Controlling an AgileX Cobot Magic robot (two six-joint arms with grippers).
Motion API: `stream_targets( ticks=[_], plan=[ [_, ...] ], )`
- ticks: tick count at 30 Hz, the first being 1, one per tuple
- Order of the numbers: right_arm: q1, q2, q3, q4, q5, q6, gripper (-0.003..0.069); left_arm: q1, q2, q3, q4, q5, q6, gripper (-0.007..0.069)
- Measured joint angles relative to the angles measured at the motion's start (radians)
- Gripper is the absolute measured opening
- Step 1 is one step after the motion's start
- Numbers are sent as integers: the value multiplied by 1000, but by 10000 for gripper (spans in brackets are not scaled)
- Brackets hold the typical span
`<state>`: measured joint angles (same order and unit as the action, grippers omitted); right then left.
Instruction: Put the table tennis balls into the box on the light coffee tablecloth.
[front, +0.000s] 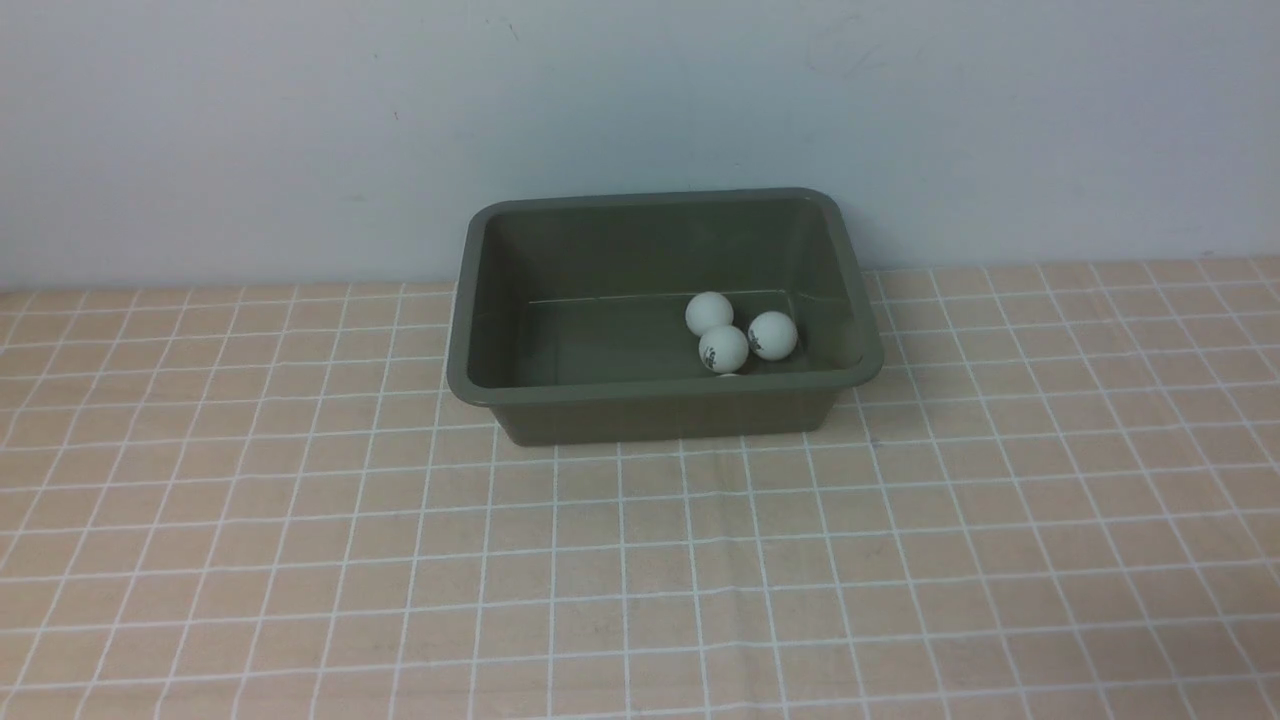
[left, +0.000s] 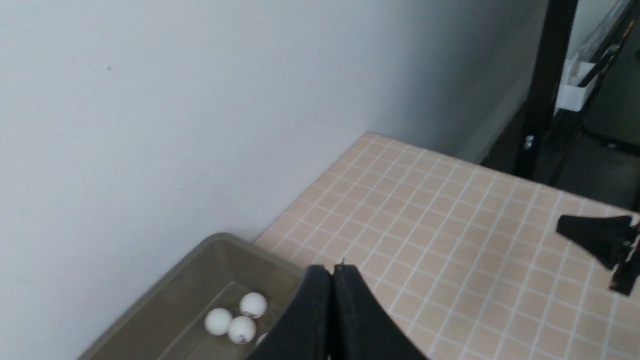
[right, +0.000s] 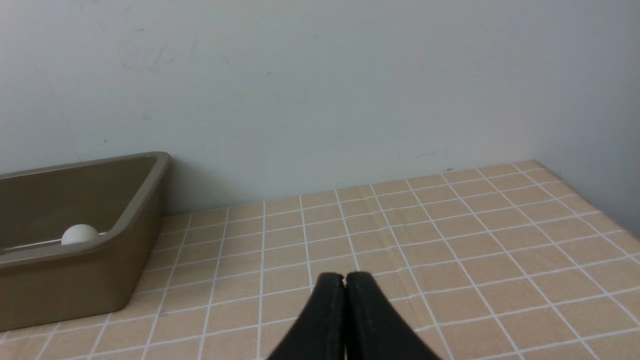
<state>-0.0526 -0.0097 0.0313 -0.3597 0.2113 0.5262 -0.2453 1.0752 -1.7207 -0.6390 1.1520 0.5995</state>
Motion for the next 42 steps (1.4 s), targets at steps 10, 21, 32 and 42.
stream_targets(
  ticks=[10, 21, 32, 42],
  plan=[
    [0, 0, 0, 0, 0, 0, -13, 46, -163, 472, 300, -351, -101, -69],
    [0, 0, 0, 0, 0, 0, -13, 271, -678, 1465, 211, -1006, -171, -69],
    [0, 0, 0, 0, 0, 0, -13, 280, -1040, 1749, 100, -1106, -161, -69],
    [0, 0, 0, 0, 0, 0, -13, 280, -1084, 1749, 95, -1103, -75, -69]
  ],
)
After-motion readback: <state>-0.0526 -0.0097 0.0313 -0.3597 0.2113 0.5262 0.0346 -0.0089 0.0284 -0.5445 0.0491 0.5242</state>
